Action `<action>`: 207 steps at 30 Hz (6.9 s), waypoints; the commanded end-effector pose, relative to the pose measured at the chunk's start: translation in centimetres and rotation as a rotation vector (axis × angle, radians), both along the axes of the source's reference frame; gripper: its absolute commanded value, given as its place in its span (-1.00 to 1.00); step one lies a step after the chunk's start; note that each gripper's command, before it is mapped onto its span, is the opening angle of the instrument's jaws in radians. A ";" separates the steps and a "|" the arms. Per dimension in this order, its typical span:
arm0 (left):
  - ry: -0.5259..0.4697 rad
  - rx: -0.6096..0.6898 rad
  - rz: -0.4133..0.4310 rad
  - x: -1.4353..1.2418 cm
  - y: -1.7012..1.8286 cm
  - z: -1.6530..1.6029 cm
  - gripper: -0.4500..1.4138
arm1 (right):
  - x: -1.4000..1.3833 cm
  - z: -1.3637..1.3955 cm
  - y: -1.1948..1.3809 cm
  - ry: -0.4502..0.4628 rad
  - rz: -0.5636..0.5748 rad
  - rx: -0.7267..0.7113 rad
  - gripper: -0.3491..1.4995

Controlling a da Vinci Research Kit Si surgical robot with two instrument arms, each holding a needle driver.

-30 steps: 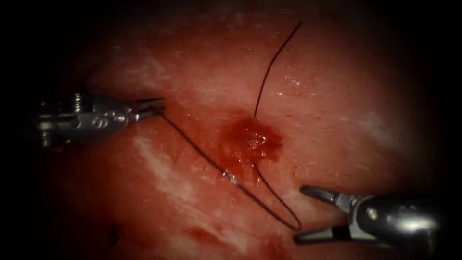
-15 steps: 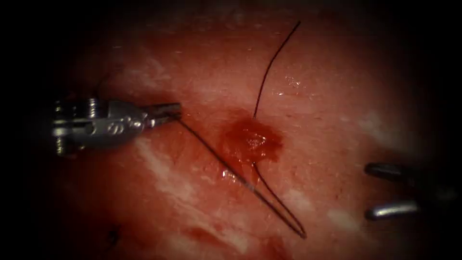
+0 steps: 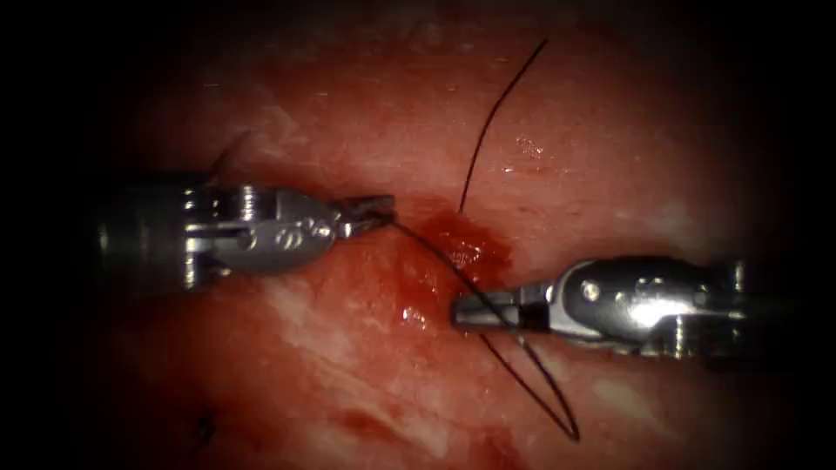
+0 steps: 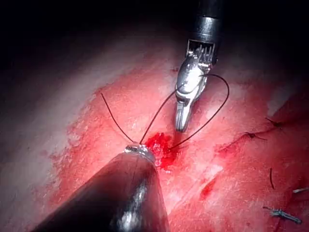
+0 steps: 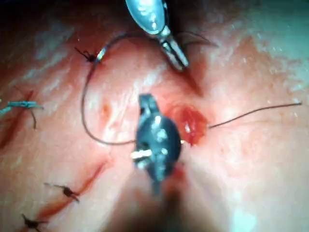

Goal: Wound Closure

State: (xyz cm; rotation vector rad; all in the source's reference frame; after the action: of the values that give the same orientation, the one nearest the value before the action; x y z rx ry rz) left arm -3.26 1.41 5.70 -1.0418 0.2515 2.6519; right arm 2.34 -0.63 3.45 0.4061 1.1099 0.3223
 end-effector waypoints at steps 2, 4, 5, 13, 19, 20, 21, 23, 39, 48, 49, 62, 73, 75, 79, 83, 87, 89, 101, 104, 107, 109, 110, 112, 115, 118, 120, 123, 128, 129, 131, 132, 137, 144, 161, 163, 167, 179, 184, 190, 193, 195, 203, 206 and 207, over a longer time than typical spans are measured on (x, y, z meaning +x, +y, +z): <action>0.006 -0.005 -0.008 -0.13 -0.04 0.16 -1.00 | 0.20 -0.05 -0.06 0.044 0.020 -0.003 -1.00; 0.017 -0.016 -0.016 -0.20 -0.07 0.29 -1.00 | 0.29 -0.10 -0.05 0.088 0.037 -0.005 -1.00; 0.023 -0.018 -0.025 -0.23 -0.08 0.34 -1.00 | 0.32 -0.12 -0.04 0.100 0.041 -0.012 -1.00; 0.046 -0.037 -0.028 -0.28 -0.21 0.70 -1.00 | 0.40 -0.20 0.05 0.142 0.139 -0.049 -1.00; 0.053 -0.035 -0.035 -0.30 -0.32 0.65 -1.00 | 0.38 -0.25 0.17 0.143 0.217 -0.094 -1.00; 0.054 -0.035 -0.036 -0.31 -0.34 0.62 -1.00 | 0.38 -0.24 0.18 0.137 0.222 -0.095 -1.00; 0.057 -0.035 -0.038 -0.32 -0.36 0.60 -1.00 | 0.38 -0.23 0.20 0.126 0.229 -0.108 -1.00; 0.058 -0.034 -0.040 -0.35 -0.41 0.53 -1.00 | 0.37 -0.20 0.22 0.106 0.247 -0.113 -1.00; 0.062 -0.012 -0.045 -0.29 -0.66 -0.06 -1.00 | 0.33 0.13 0.16 -0.134 0.238 -0.211 0.43; 0.062 0.005 -0.069 -0.03 -0.42 -0.52 -1.00 | 0.34 0.28 -0.02 -0.153 0.115 -0.189 0.38; 0.066 0.004 -0.066 -0.03 -0.41 -0.57 -1.00 | 0.34 0.28 -0.03 -0.149 0.109 -0.188 0.33; 0.085 -0.044 -0.042 -0.07 -0.04 -1.01 -1.00 | 0.36 0.37 -0.18 -0.155 0.015 -0.170 0.14; 0.138 -0.063 -0.014 -0.30 0.18 -0.38 -1.00 | 0.40 0.26 -0.24 -0.057 -0.033 -0.170 -0.02; 0.150 -0.059 -0.006 -0.34 0.17 -0.24 -1.00 | 0.41 0.26 -0.23 -0.036 -0.032 -0.174 -0.06; 0.173 -0.053 0.013 -0.38 0.15 0.04 -1.00 | 0.41 0.25 -0.21 0.009 -0.018 -0.178 -0.07; 0.189 -0.051 0.028 -0.39 0.09 0.23 -1.00 | 0.39 0.22 -0.14 0.068 0.026 -0.183 -0.11; 0.190 -0.049 0.043 -0.35 -0.01 0.28 -1.00 | 0.30 0.13 0.03 0.157 0.094 -0.188 -0.20; 0.187 -0.048 0.045 -0.32 -0.04 0.25 -1.00 | 0.25 0.11 0.08 0.180 0.134 -0.195 -0.20; 0.161 -0.053 0.063 -0.37 -0.37 0.05 -1.00 | 0.13 0.29 0.23 0.101 0.246 -0.165 -0.27; 0.156 -0.052 0.066 -0.38 -0.42 0.01 -1.00 | 0.12 0.34 0.24 0.061 0.275 -0.102 -0.27; 0.156 -0.054 0.066 -0.40 -0.48 -0.04 -1.00 | 0.11 0.38 0.26 0.026 0.315 -0.039 -0.26; 0.153 -0.054 0.068 -0.41 -0.52 -0.08 -1.00 | 0.11 0.41 0.25 -0.015 0.344 0.001 -0.24; 0.155 -0.059 0.072 -0.42 -0.55 -0.10 -1.00 | 0.11 0.42 0.24 -0.034 0.353 0.016 -0.24; 0.156 -0.059 0.072 -0.43 -0.57 -0.11 -1.00 | 0.11 0.45 0.23 -0.088 0.375 0.064 -0.24; 0.158 -0.059 0.069 -0.47 -0.57 -0.13 -1.00 | 0.10 0.51 0.22 -0.140 0.412 0.100 -0.24; 0.154 -0.053 0.064 -0.50 -0.54 -0.13 -1.00 | 0.09 0.58 0.23 -0.206 0.451 0.126 -0.24; 0.153 -0.050 0.062 -0.53 -0.49 -0.13 -1.00 | 0.06 0.68 0.24 -0.244 0.499 0.166 -0.26; 0.154 -0.048 0.060 -0.56 -0.44 -0.11 -1.00 | 0.03 0.80 0.27 -0.286 0.529 0.179 -0.27; 0.151 -0.046 0.058 -0.60 -0.35 -0.03 -1.00 | -0.06 1.02 0.34 -0.327 0.617 0.267 -0.27; 0.154 -0.046 0.056 -0.61 -0.33 -0.01 -1.00 | -0.09 1.08 0.36 -0.327 0.636 0.292 -0.26; 0.159 -0.048 0.053 -0.62 -0.28 0.06 -1.00 | -0.15 1.23 0.41 -0.339 0.680 0.345 -0.18; 0.159 -0.048 0.053 -0.62 -0.28 0.06 -1.00 | -0.15 1.23 0.41 -0.339 0.680 0.345 -0.18; 0.167 -0.052 0.048 -0.61 -0.23 0.18 -1.00 | -0.22 1.48 0.48 -0.365 0.758 0.437 -0.02; 0.171 -0.053 0.045 -0.64 -0.22 0.20 -1.00 | -0.17 1.63 0.49 -0.370 0.779 0.495 0.02; 0.181 -0.049 0.051 -0.63 -0.25 0.25 -1.00 | 0.03 1.81 0.45 -0.378 0.750 0.572 -0.26; 0.182 -0.044 0.049 -0.60 -0.25 0.25 -1.00 | 0.02 1.77 0.46 -0.376 0.743 0.578 -1.00; 0.193 -0.035 0.042 -0.50 -0.27 0.22 -1.00 | -0.03 1.54 0.47 -0.371 0.741 0.502 -1.00; 0.263 0.023 -0.005 -0.01 0.45 -0.08 -1.00 | -0.01 0.73 0.28 -0.309 0.737 0.386 -1.00; 0.297 0.042 -0.035 0.12 0.95 -0.11 -1.00 | 0.03 0.75 0.20 -0.296 0.717 0.384 -1.00; 0.344 0.054 -0.097 0.11 1.55 0.01 -1.00 | 0.08 0.80 0.07 -0.268 0.650 0.341 -1.00; 0.353 0.055 -0.105 0.11 1.71 0.03 -1.00 | 0.08 0.79 0.03 -0.264 0.645 0.340 -1.00; 0.376 0.055 -0.121 0.12 2.05 0.14 -1.00 | 0.10 0.79 -0.06 -0.257 0.629 0.326 -1.00; 0.395 0.050 -0.148 0.04 2.42 0.55 -1.00 | 0.08 0.77 -0.19 -0.252 0.605 0.293 -1.00; 0.397 0.049 -0.153 0.04 2.54 0.66 -1.00 | 0.09 0.71 -0.27 -0.249 0.594 0.280 -1.00; 0.399 0.051 -0.156 0.05 2.63 0.73 -1.00 | 0.10 0.68 -0.32 -0.247 0.588 0.273 -1.00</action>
State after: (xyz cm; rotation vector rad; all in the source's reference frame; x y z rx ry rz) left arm -3.14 4.03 6.39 -0.4458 0.3289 2.6814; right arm 2.41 -0.86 4.09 0.2565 0.9271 1.0229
